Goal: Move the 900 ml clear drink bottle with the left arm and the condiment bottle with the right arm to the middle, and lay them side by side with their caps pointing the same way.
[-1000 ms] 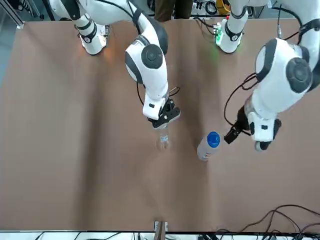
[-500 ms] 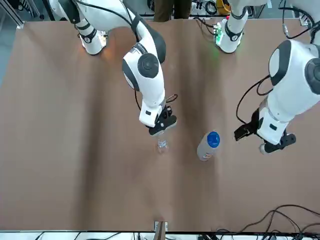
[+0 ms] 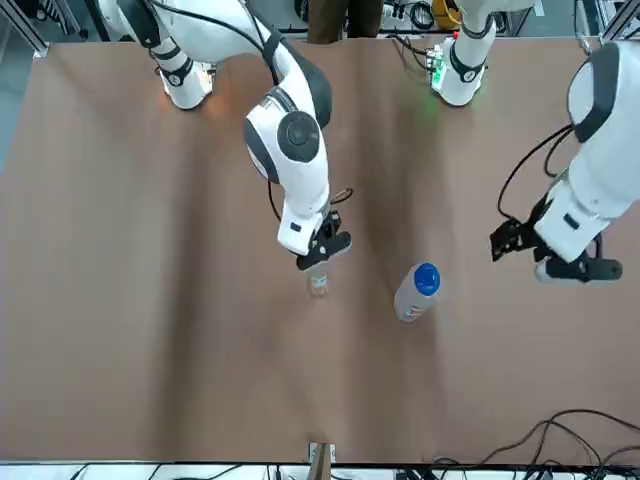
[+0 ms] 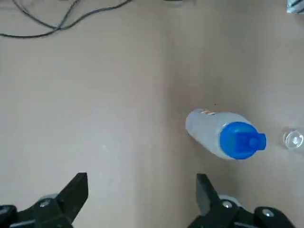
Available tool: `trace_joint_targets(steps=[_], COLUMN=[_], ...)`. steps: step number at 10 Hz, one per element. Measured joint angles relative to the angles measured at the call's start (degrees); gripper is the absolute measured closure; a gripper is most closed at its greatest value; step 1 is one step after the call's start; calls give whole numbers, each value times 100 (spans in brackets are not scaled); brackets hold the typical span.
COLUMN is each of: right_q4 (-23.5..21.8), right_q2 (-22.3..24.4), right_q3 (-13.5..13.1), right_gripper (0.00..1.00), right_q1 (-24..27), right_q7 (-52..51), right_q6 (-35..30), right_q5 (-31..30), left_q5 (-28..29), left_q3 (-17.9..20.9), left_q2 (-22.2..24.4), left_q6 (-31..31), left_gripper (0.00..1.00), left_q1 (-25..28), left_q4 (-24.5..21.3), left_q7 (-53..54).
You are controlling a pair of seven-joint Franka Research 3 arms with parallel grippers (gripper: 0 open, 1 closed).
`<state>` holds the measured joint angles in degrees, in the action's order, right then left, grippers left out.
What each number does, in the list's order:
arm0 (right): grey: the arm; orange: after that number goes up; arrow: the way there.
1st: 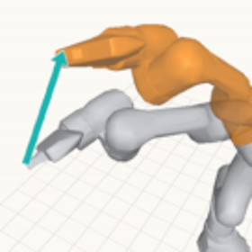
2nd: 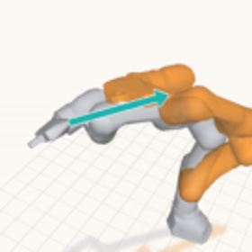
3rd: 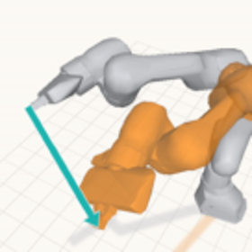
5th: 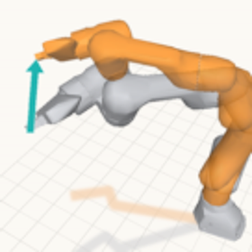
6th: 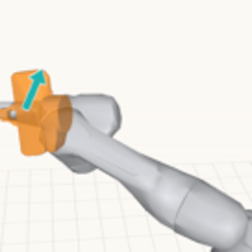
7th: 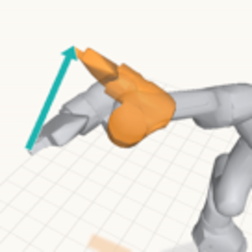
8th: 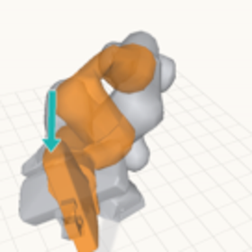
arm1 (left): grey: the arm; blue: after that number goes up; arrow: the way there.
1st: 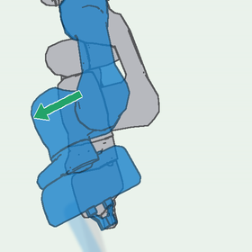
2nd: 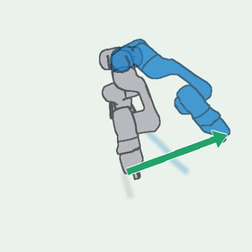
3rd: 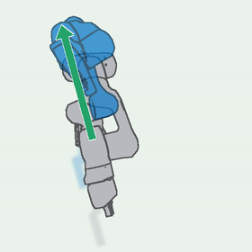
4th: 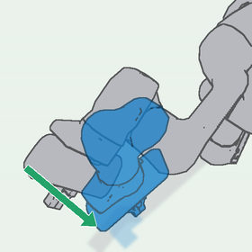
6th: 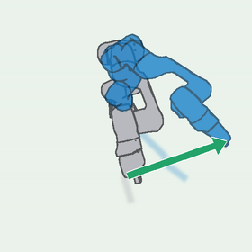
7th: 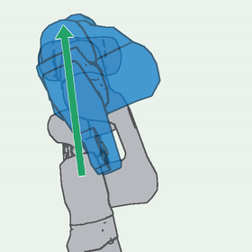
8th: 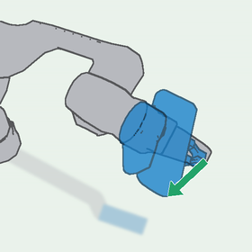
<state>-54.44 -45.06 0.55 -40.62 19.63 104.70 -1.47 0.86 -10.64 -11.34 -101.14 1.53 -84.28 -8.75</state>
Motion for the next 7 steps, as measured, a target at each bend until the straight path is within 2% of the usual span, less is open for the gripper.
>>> trace_joint_targets(steps=[3, 7], right_q4=[0, 0], right_q2=[-19, -55], right_q3=[-5, -6], right_gripper=[67, 67], right_q1=[33, 33], right_q7=[-7, -7], right_q6=[67, 292], right_q5=[0, 0], left_q5=[0, 0], left_q3=[19, 29], left_q2=[588, 756], left_q6=[431, 448], left_gripper=[0, 0], left_q1=[517, 629], left_q4=[-14, -37], left_q7=[112, 185])
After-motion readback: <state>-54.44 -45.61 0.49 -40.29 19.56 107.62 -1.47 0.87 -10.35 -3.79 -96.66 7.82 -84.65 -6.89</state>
